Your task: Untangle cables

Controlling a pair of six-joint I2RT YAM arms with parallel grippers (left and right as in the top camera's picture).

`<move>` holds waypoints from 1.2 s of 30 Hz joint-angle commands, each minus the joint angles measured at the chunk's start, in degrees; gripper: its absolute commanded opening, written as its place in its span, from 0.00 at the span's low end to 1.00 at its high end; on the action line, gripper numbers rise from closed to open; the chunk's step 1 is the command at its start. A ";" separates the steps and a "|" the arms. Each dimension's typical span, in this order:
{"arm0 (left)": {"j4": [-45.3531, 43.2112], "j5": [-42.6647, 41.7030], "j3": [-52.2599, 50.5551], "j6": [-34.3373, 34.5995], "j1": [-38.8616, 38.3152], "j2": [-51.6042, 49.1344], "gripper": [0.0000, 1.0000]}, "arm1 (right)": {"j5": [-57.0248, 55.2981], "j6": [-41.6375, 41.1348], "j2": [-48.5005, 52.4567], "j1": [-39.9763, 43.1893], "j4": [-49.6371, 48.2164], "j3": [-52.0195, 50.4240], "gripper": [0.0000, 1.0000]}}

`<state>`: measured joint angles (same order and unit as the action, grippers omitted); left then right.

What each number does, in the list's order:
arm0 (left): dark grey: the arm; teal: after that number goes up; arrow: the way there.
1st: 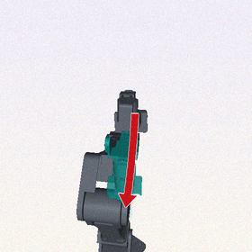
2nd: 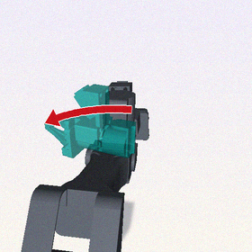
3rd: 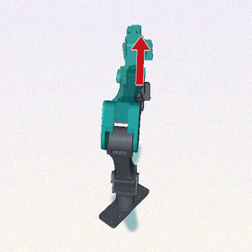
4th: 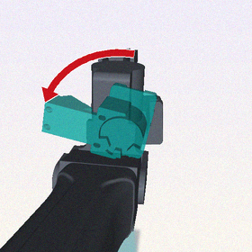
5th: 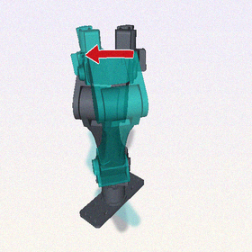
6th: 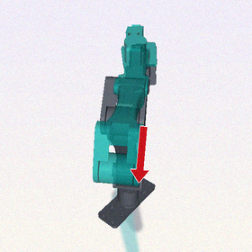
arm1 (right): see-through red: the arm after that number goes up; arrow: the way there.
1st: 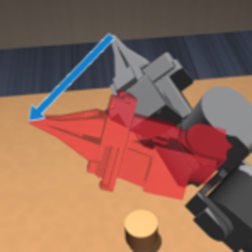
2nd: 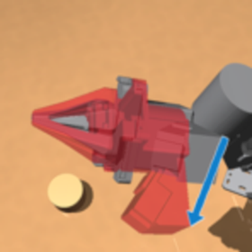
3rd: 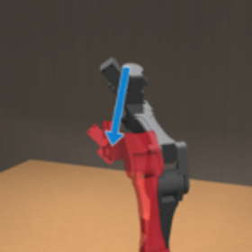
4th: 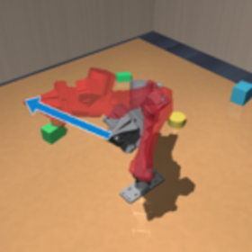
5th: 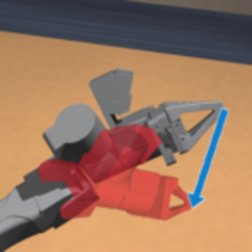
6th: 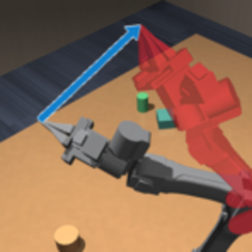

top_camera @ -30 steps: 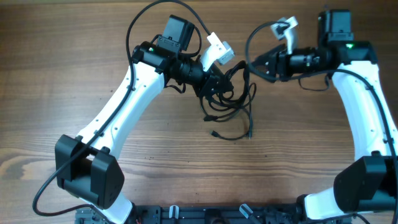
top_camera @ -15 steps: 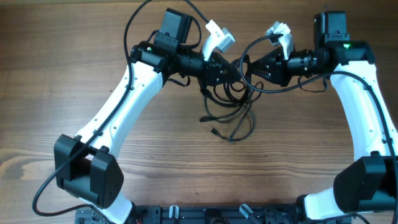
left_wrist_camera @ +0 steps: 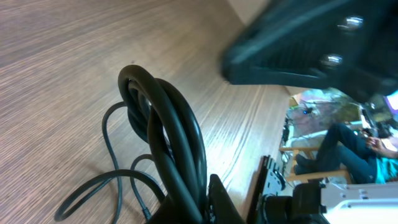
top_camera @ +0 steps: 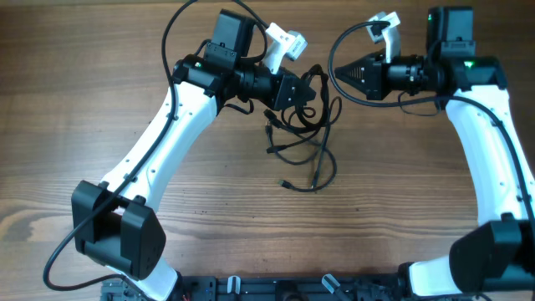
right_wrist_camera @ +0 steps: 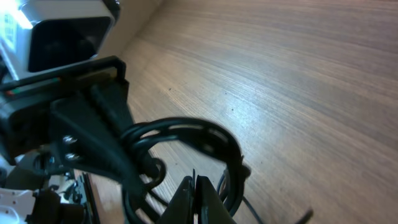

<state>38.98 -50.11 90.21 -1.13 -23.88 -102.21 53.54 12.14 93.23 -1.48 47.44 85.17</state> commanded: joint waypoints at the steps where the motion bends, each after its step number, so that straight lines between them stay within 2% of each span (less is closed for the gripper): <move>1: -0.26 3.82 0.22 4.66 -0.04 0.20 0.04 | -4.52 -0.61 -2.19 -0.46 2.25 0.44 0.13; 2: -0.48 5.86 0.22 7.98 -0.04 0.20 0.04 | -4.50 1.33 -2.16 -0.46 3.02 0.44 0.23; 3: -0.66 7.43 0.22 11.15 -0.04 0.20 0.04 | -4.50 3.21 -2.16 -0.46 3.67 0.44 0.37; 4: -0.66 7.50 0.22 12.11 -0.04 0.20 0.04 | -4.50 5.09 -2.16 -0.52 4.13 0.44 0.47; 6: -1.57 0.87 0.24 9.16 -0.04 0.20 0.04 | -4.50 9.66 -2.16 -0.68 4.76 0.44 0.53; 11: -1.73 -17.84 0.24 2.80 2.12 0.20 0.04 | -4.35 17.62 -2.16 -1.51 5.62 0.44 0.49; 15: -1.18 -25.18 0.22 2.86 5.35 0.20 0.04 | -3.34 20.98 -2.19 -2.10 4.46 0.44 0.43; 18: -0.42 -27.85 0.22 3.06 7.43 0.20 0.04 | -2.21 20.85 -2.19 -2.10 2.47 0.44 0.39; 24: -0.20 -29.18 0.22 3.13 7.87 0.20 0.04 | 7.04 20.94 -2.19 -2.12 -1.70 0.44 0.37; 33: -0.22 -30.01 0.22 4.61 7.56 0.20 0.04 | 7.65 22.38 -2.16 -2.97 -2.69 0.44 0.31; 36: -0.22 -30.01 0.22 4.61 6.23 0.20 0.04 | 7.58 22.36 -2.16 -4.39 -3.87 0.44 0.23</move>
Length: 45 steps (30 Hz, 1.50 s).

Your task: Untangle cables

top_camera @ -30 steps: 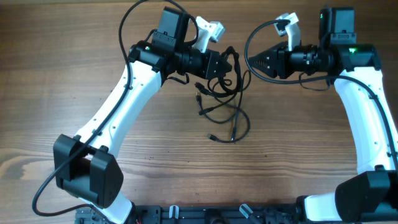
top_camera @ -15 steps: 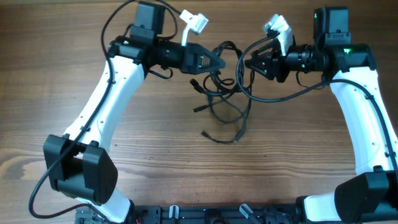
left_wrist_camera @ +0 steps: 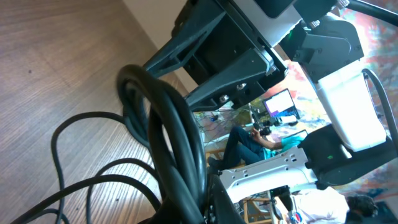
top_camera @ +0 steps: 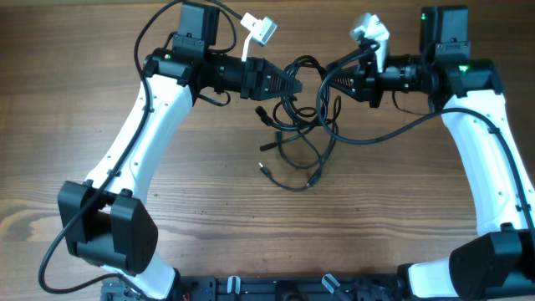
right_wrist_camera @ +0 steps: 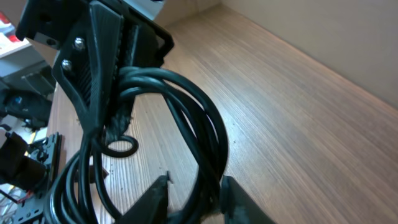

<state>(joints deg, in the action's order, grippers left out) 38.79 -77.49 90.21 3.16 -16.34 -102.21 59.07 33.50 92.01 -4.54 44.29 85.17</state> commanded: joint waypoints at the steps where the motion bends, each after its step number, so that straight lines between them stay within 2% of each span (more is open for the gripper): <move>1: -0.02 -2.62 0.22 0.33 -1.81 0.20 0.04 | 2.05 0.94 -0.94 -1.46 -1.01 0.44 0.18; 4: -0.02 -2.62 0.22 0.33 -2.21 0.20 0.04 | 0.07 0.76 -0.94 -1.46 -0.85 0.44 0.09; 8: -0.02 -2.62 0.22 0.33 -2.14 0.20 0.04 | -0.13 -0.09 -0.94 -1.46 -0.35 0.44 0.06; 14: -0.04 -2.60 0.22 0.33 -2.14 0.20 0.04 | -0.13 -0.50 -0.46 -1.49 2.16 0.42 0.26; 25: -0.02 -2.64 0.22 0.55 -2.21 0.20 0.04 | -0.22 -0.02 1.31 -3.21 2.36 0.42 0.26; 29: -0.02 -2.62 0.22 0.55 -2.21 0.20 0.04 | -0.39 -0.11 1.97 -3.54 1.25 0.42 0.18; 31: -0.02 -2.62 0.22 0.52 -2.21 0.20 0.04 | -0.39 -0.22 1.97 -3.54 0.94 0.42 0.17; 36: -0.02 -2.62 0.22 0.52 -2.21 0.20 0.04 | -1.90 -0.70 2.29 -3.54 -0.35 0.42 0.18; 38: -0.02 -2.62 0.22 0.55 -2.21 0.20 0.04 | -1.88 -0.72 2.29 -3.54 -1.18 0.42 0.26; 41: -0.02 -2.62 0.22 0.55 -2.21 0.20 0.04 | -1.90 -0.70 2.32 -3.67 -1.40 0.42 0.29; 43: -0.02 -2.62 0.22 0.52 -2.21 0.20 0.04 | -1.99 -0.66 2.40 -4.26 -1.44 0.31 0.30; 45: -0.02 -2.62 0.22 0.52 -2.21 0.20 0.04 | -3.91 -0.72 2.40 -4.63 -1.44 0.26 0.25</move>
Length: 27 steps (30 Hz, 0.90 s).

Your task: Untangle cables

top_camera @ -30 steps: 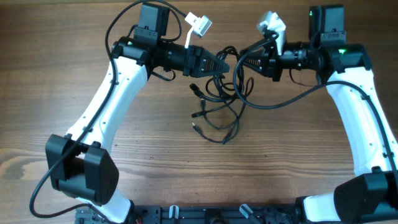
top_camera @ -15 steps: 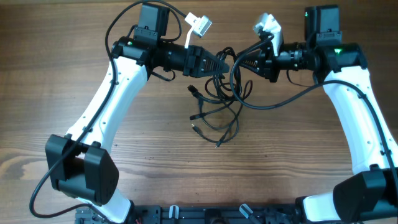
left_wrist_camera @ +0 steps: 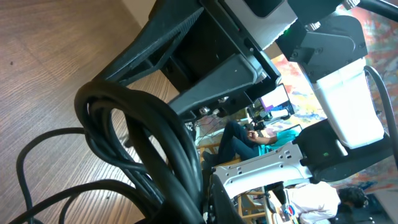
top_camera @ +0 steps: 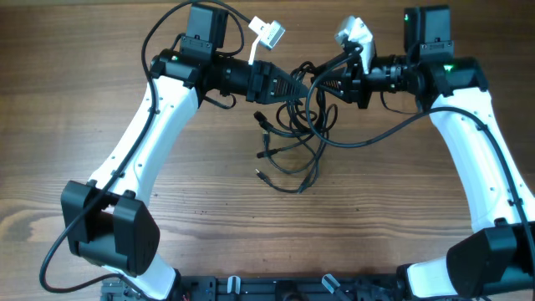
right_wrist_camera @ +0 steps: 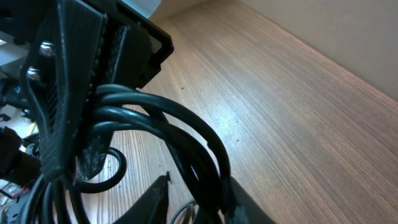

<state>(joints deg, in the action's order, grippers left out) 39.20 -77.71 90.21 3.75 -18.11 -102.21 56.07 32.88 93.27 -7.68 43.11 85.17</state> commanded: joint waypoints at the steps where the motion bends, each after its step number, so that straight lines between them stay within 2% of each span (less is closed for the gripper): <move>1: -0.44 -2.40 0.22 -0.07 -0.44 0.20 0.04 | -1.03 -0.13 1.14 -1.46 -0.26 0.26 0.19; 3: -0.44 -2.38 0.22 -0.07 -0.44 0.20 0.04 | -1.07 -1.05 1.14 -1.22 -0.28 0.26 0.10; 5: -0.46 -2.27 0.22 -0.09 -0.44 0.20 0.04 | -1.05 -2.62 1.14 -0.55 -0.46 0.26 0.05; 13: 0.11 10.69 0.22 0.42 -0.44 0.20 0.04 | -0.98 -14.12 -0.55 5.70 -0.74 0.33 0.04; 15: 1.44 18.27 0.22 2.80 -0.44 0.20 0.04 | -0.98 -17.77 -2.64 6.54 -1.62 0.33 0.04; 18: 2.40 25.00 0.22 5.49 -0.44 0.20 0.04 | -0.96 -23.04 -6.27 6.56 -4.00 0.33 0.04; 22: 2.38 26.36 0.22 6.19 -0.46 0.20 0.04 | -0.48 -30.03 -11.10 6.56 -6.95 0.33 0.04; 27: 2.34 26.40 0.22 6.12 -1.90 0.20 0.04 | 3.89 -33.22 -15.47 6.54 -9.51 0.33 0.04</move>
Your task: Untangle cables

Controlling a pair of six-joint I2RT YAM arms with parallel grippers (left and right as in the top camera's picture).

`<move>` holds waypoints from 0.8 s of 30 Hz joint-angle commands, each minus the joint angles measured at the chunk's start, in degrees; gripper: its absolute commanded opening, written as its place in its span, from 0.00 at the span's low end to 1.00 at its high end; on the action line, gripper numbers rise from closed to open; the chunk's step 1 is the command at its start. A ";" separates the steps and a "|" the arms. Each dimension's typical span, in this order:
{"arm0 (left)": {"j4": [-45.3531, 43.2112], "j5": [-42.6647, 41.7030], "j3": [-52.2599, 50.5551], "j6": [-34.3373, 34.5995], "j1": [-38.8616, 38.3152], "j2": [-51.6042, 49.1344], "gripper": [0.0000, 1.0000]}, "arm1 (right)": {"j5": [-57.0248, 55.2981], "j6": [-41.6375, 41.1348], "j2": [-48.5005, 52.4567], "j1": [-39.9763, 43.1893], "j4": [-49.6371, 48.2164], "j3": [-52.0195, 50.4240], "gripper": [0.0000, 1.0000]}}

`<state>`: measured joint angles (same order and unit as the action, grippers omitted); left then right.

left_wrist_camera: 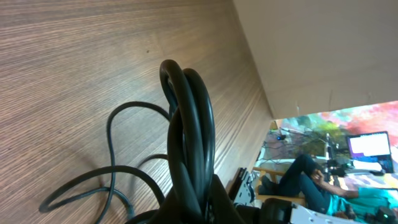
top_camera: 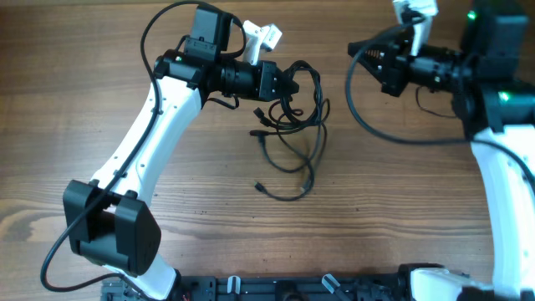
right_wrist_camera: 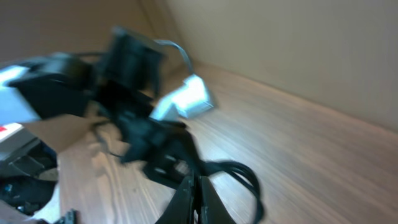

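Note:
A bundle of black cables (top_camera: 299, 94) is pinched in my left gripper (top_camera: 282, 82), which is shut on its looped top (left_wrist_camera: 188, 118) between the fingers (left_wrist_camera: 200, 200). Loose strands trail toward the table's middle and end in a small plug (top_camera: 261, 187). My right gripper (top_camera: 386, 72) is far to the right of the bundle, apart from it. In the blurred right wrist view its fingers (right_wrist_camera: 196, 198) are pressed together with nothing seen between them, and the cable loop (right_wrist_camera: 244, 179) lies ahead of them.
The wooden table (top_camera: 100, 192) carries only the cables. My right arm's own black lead (top_camera: 368, 127) loops below its wrist. A dark rack (top_camera: 276, 289) runs along the front edge. A wall rises at the table's far edge (right_wrist_camera: 298, 50).
My right gripper was open around the coil next to the left gripper; now it is shut and well off to the right. The bundle stays in the left gripper, hanging a little lower.
First the left gripper held the bundle with the right gripper shut and apart. Then the right gripper was open at the coil, close against the left one, at two moments. Now it is shut and far away, the bundle still in the left.

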<state>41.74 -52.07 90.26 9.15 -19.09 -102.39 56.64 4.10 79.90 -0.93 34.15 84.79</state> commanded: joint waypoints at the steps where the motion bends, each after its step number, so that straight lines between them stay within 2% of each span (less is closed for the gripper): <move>1: -0.20 0.74 0.17 0.35 -1.42 0.37 0.04 | 3.06 -4.70 -2.38 -0.22 -0.44 0.70 0.04; 4: -1.03 0.66 0.17 -0.26 -2.62 0.37 0.04 | -1.33 -5.88 -2.10 -0.22 1.86 0.68 0.04; 6: -2.21 -2.64 0.17 -5.44 -2.93 0.39 0.04 | -6.19 -8.68 -1.84 -0.22 4.11 0.68 0.06; 9: -6.64 -10.97 0.17 -10.58 -2.75 0.39 0.04 | -9.64 -9.22 -1.46 -0.22 7.72 0.68 0.20; 12: -12.44 -12.70 0.17 -10.86 -2.51 0.39 0.04 | -13.64 -10.14 -1.46 -0.22 11.13 0.68 0.24; 14: -16.90 -13.60 0.20 -10.49 -2.29 0.44 0.04 | -20.44 -13.31 -1.40 -0.22 13.86 0.68 0.24; 16: -21.03 -15.74 0.20 -8.63 -1.86 0.48 0.04 | -24.00 -14.62 -1.36 -0.22 15.39 0.68 0.25; 19: -28.70 -19.10 0.20 -1.73 -0.39 0.48 0.04 | -25.46 -14.73 -1.36 -0.22 15.67 0.68 0.28; 24: -35.65 -21.59 0.20 9.27 0.96 0.48 0.04 | -24.76 -14.56 -0.22 -0.24 15.17 0.68 0.33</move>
<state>8.25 -69.36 89.95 9.69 -18.85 -102.43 32.88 -9.69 78.35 -0.97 49.71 84.88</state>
